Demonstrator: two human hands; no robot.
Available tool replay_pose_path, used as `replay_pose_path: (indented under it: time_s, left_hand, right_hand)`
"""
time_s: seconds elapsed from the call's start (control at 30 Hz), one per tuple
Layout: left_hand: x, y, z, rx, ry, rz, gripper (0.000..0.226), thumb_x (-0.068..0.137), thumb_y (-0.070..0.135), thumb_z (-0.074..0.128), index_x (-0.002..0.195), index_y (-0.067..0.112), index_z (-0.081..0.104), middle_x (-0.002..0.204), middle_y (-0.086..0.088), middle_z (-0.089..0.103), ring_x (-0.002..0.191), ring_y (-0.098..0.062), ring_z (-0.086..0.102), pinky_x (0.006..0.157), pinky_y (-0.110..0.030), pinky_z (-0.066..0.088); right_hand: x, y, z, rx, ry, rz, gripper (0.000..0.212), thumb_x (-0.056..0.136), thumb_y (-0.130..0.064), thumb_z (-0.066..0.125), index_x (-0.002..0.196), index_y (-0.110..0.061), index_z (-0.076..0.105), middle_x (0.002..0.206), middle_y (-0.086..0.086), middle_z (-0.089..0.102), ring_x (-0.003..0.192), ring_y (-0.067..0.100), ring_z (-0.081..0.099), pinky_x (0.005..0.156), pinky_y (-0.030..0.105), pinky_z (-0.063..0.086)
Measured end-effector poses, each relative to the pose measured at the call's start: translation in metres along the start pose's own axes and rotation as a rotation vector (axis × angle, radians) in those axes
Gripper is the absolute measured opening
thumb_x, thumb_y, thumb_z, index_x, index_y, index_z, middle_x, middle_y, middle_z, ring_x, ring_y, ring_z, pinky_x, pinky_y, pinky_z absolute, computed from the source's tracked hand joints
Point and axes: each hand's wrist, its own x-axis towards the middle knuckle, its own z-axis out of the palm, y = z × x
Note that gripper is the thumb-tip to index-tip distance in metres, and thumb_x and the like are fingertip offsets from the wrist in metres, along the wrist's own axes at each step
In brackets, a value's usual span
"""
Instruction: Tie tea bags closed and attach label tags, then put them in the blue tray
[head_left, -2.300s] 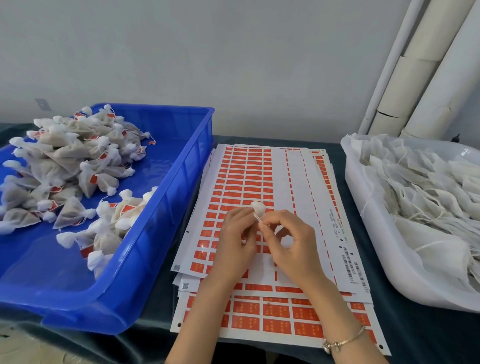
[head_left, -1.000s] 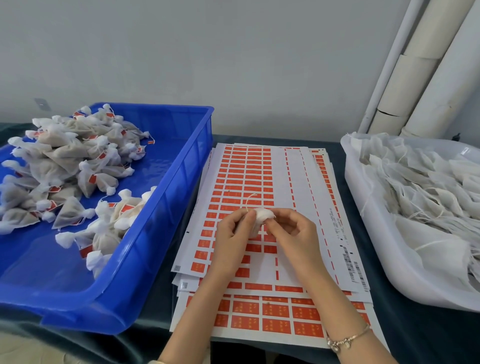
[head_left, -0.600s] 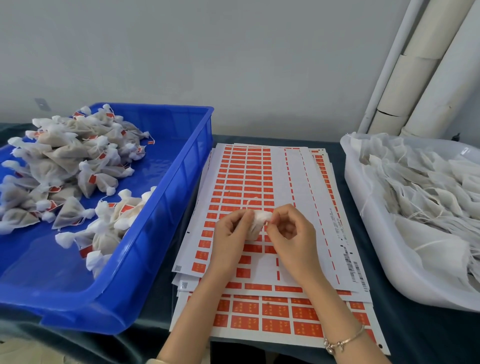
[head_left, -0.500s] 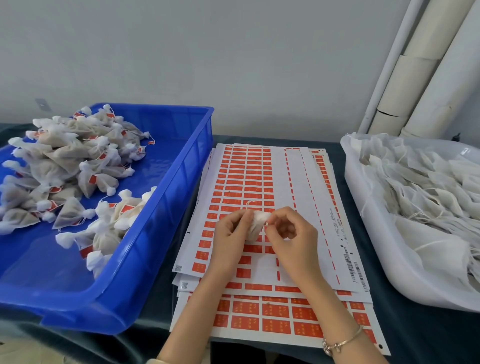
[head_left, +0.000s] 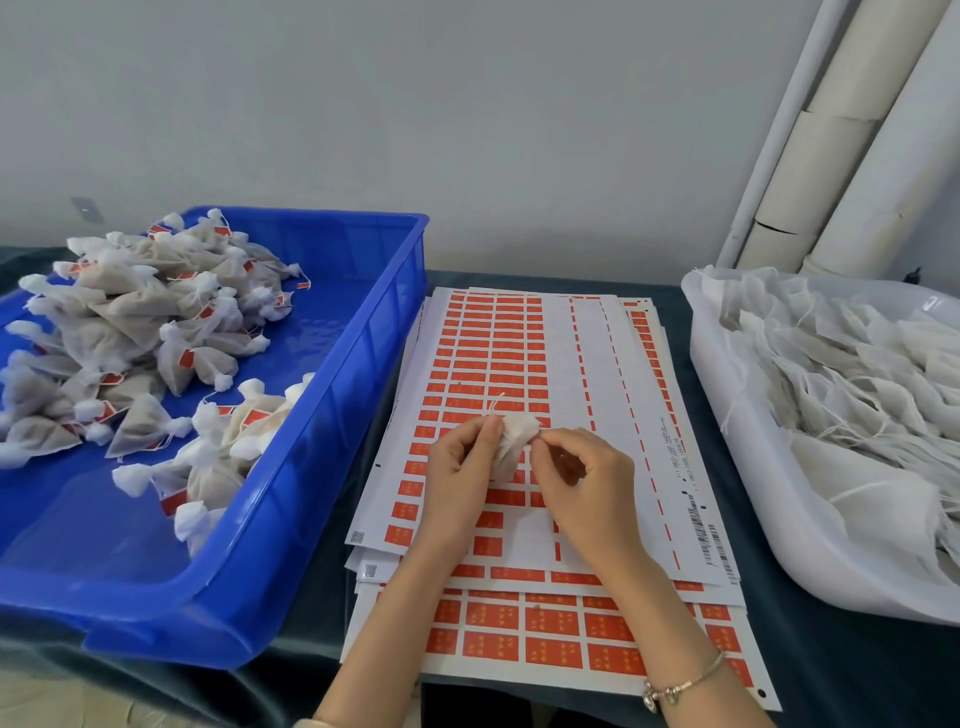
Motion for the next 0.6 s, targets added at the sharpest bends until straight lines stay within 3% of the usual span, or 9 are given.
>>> replay_pose_path:
  time_s: [0.23,0.43,0.6]
  left_hand:
    - [-0.0017,0.0039,-0.0021,-0.048,-0.083,0.025,0.021,0.085,0.039,0.058,0.089,0.026,0.074,0.081,0.009,0.072,0.078,-0.008,0.066,0.067,-0.01,0.05]
    - [-0.0048,0.0048,-0.0001,-0.028,-0.111,0.115,0.021,0.079,0.044,0.06,0.093,0.034,0.072,0.085,0.016,0.073,0.084,-0.004,0.068,0.067,-0.01,0.05]
    - [-0.0014,-0.0004,-0.0022,0.001,-0.093,0.08,0.013,0.087,0.025,0.065,0.098,0.029,0.072,0.088,0.017,0.073,0.087,-0.003,0.067,0.069,-0.011,0.051]
  right_hand:
    - [-0.0001,0.0002,-0.0029,0.037,0.021,-0.011,0.022,0.081,-0.036,0.063,0.089,-0.02,0.077,0.077,-0.009,0.072,0.064,0.002,0.063,0.063,0.009,0.047]
    - [-0.0015,0.0001,-0.0041,0.011,0.05,-0.122,0.021,0.082,-0.029,0.065,0.092,-0.014,0.077,0.078,-0.003,0.072,0.064,0.005,0.062,0.061,0.012,0.051]
    - [-0.002,0.0001,-0.0047,-0.003,0.053,-0.162,0.023,0.083,-0.029,0.064,0.092,-0.012,0.077,0.075,-0.001,0.071,0.063,0.003,0.06,0.06,0.011,0.05]
